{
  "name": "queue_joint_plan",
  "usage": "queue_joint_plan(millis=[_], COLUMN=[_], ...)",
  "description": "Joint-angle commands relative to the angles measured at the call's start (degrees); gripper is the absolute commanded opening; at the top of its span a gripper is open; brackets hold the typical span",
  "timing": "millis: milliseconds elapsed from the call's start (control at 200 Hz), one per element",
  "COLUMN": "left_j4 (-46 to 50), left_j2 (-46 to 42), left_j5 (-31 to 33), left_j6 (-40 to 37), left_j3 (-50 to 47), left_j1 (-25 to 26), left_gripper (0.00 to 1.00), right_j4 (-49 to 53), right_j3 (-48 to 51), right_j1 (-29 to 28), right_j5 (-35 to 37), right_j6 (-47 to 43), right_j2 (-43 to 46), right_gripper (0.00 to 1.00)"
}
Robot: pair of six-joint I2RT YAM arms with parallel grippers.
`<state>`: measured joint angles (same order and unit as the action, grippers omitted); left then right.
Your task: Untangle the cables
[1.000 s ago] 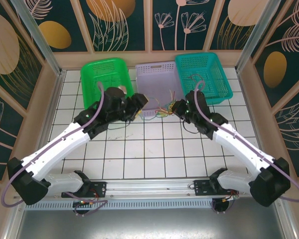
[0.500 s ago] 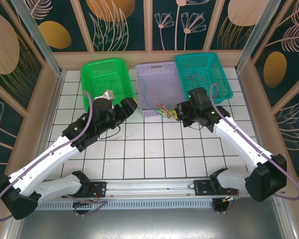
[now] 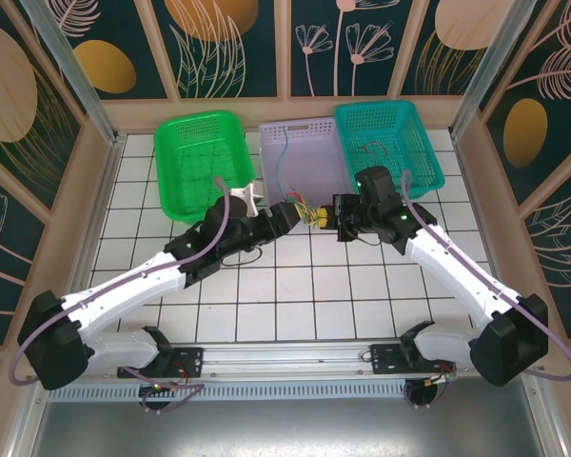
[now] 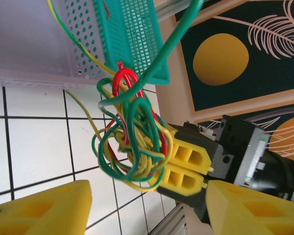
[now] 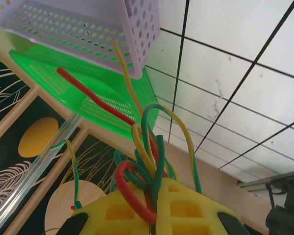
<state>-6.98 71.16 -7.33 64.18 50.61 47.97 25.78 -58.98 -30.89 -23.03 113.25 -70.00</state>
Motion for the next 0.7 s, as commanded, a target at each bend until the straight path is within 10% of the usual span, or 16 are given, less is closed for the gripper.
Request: queue_joint_plan(millis=[0,205,320,430,696], left_j4=[-6.15,-7.15,-4.98,0.04,17.93], left_j2=[2.92,6.67,5.63,2.81,0.39], left_j5=[-1.37,-0.68,2.1,4.33,-1.87], left_j6=[-2.5,-3.74,-6.09,-9.11,-17.47], left_j3=[1.21,2.56,2.84,2.83,4.04], left_j1=[0.13,0.16,0.18,0.11,-2.05], left_gripper=[0.56,0.36,0.0,0.0,0.0], right_j4=[-2.06,-4.69,-3.73,0.82,16.12], right_j3=[0.29,1.51,1.88,2.79,-7.58], right_j1=[-1.48,-2.97,-3.03,-0.78,11.84], right_j5=[-2.85,-4.99,-5.71,-4.88,-8.99], right_j6=[2.82,4.02,3.18,-1.45,-52.4], right_j2=[2.15,2.58,3.52,5.67,-3.22], right_gripper=[0.0,0.0,0.0,0.0,0.0])
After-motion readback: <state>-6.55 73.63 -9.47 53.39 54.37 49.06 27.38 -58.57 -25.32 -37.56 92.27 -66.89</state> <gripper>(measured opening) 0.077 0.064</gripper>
